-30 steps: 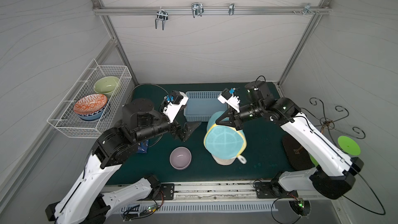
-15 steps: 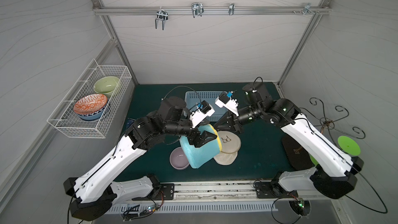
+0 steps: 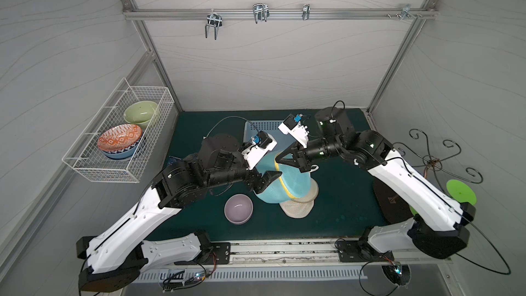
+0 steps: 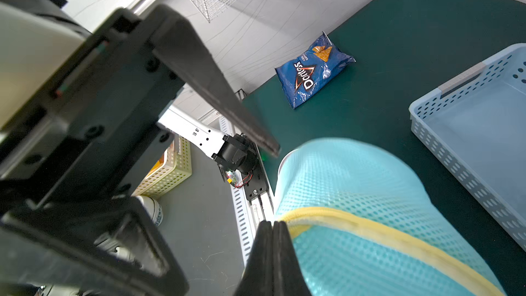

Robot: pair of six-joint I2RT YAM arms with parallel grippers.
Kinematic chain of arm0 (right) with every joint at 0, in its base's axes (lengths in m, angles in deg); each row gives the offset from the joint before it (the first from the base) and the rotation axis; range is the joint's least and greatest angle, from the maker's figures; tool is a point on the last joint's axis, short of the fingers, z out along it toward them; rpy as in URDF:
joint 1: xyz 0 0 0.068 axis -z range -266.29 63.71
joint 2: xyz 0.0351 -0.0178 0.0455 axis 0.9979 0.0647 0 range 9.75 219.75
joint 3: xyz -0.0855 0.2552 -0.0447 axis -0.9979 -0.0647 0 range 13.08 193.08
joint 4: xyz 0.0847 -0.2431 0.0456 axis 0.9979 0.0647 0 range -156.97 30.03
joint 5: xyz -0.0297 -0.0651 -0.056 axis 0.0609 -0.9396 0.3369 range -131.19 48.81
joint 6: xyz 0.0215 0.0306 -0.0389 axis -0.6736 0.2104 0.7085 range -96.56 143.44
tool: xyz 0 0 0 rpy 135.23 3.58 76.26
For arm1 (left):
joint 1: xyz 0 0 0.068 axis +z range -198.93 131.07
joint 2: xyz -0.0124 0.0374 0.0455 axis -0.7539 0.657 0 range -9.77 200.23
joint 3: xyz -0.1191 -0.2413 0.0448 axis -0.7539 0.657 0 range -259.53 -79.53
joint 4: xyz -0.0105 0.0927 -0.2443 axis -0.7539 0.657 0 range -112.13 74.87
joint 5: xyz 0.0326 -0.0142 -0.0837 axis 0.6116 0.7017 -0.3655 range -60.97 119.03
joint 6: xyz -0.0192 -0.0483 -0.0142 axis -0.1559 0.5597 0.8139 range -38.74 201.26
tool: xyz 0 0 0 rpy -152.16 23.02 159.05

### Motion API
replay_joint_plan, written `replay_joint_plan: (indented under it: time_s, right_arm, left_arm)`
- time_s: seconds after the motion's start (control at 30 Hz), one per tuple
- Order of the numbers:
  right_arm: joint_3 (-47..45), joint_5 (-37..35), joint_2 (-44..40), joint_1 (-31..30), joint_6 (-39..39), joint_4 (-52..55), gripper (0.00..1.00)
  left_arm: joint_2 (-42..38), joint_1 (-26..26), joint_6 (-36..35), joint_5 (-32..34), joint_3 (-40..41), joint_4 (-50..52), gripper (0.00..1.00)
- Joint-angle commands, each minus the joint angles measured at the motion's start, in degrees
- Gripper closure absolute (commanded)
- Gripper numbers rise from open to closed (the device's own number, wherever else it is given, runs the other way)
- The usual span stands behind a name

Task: Turn the laundry bag inside out
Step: Zip the zipper on the laundry bag.

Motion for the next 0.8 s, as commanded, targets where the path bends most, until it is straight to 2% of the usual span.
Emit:
replay_joint_plan:
  time_s: [0.0, 0.2, 0.37, 0.43, 0.5, 0.53, 0.57, 0.6, 0.63, 0.77]
  right_arm:
    - [2.24, -2.24, 0.98, -2.25, -1.43, -2.10, 1.00]
    - [3.42, -4.19, 0.41, -3.04, -2.17, -2.48, 1.00]
    - [3.37, -4.46, -0.71, -3.07, -3.81, -3.98, 1.00]
    - [3.09, -4.36, -1.11, -3.08, -3.99, -4.33, 1.00]
    - [3.08, -3.92, -1.28, -3.08, -3.95, -4.45, 1.00]
    - [3.16, -3.83, -1.21, -3.04, -4.10, -4.55, 1.00]
    - [3.10, -3.40, -1.21, -3.04, -4.19, -4.80, 1.00]
    - [3.08, -3.32, -1.17, -3.04, -4.34, -4.90, 1.00]
    - [3.03, -4.17, -1.21, -3.04, -4.37, -4.78, 1.00]
    - [-0.89, -5.83, -3.42, -0.69, -5.41, -6.03, 1.00]
  left_arm:
    - [0.65, -0.16, 0.75, 3.37, 0.77, -3.89, 0.14]
    - [1.93, -0.17, -0.73, 8.78, 0.87, -1.24, 0.18]
    - [0.37, -0.30, -0.96, 10.49, 1.37, 1.14, 0.24]
    - [-0.50, -0.38, -0.84, 10.84, 1.73, 1.36, 0.36]
    - [-0.98, -0.34, -0.89, 9.97, 2.29, 1.14, 0.57]
    - [-1.09, -0.34, -0.96, 8.83, 2.80, 0.59, 0.64]
    - [-0.97, -0.42, -0.75, 7.73, 3.30, -0.16, 0.75]
    - [-0.70, -0.36, -0.39, 7.01, 3.45, -0.68, 0.92]
    - [-0.58, -0.37, -0.07, 6.81, 3.45, -1.10, 1.00]
    - [-2.01, -0.34, 0.86, 10.38, 3.32, -2.39, 1.00]
